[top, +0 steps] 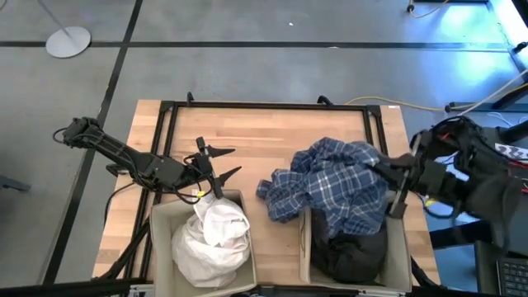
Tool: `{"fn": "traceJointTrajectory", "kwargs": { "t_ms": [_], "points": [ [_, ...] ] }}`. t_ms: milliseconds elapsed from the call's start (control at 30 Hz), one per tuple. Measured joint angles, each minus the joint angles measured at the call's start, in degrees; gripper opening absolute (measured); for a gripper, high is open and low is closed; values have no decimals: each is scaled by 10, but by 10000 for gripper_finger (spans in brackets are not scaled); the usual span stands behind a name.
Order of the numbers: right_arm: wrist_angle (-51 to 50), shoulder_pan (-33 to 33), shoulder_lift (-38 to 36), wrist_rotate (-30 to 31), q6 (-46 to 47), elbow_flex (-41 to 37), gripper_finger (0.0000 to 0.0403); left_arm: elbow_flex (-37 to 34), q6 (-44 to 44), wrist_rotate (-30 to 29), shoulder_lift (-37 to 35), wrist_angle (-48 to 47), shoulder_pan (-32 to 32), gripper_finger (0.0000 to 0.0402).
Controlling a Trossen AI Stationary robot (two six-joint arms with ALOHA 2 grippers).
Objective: Sort clothes
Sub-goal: Put the blue checkered shirt into the right laundry organizer
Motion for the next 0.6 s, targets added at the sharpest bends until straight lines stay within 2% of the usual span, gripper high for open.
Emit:
{"fn": "traceJointTrajectory", "kwargs": {
  "t_ms": [100, 300, 433, 600],
  "points": [
    [-118, 2, 13, -10, 155, 0, 5, 0, -1, 0, 0, 0, 0, 251],
    [-366, 1, 39, -96, 480, -10, 5, 0, -3, 0, 0, 0, 0, 251],
    [-351, -6, 41, -196, 517, -67, 5, 0, -3, 0, 0, 0, 0, 251],
    [-359, -7, 41, -310, 611, -153, 5, 0, -5, 0, 0, 0, 0, 251]
  ]
}}
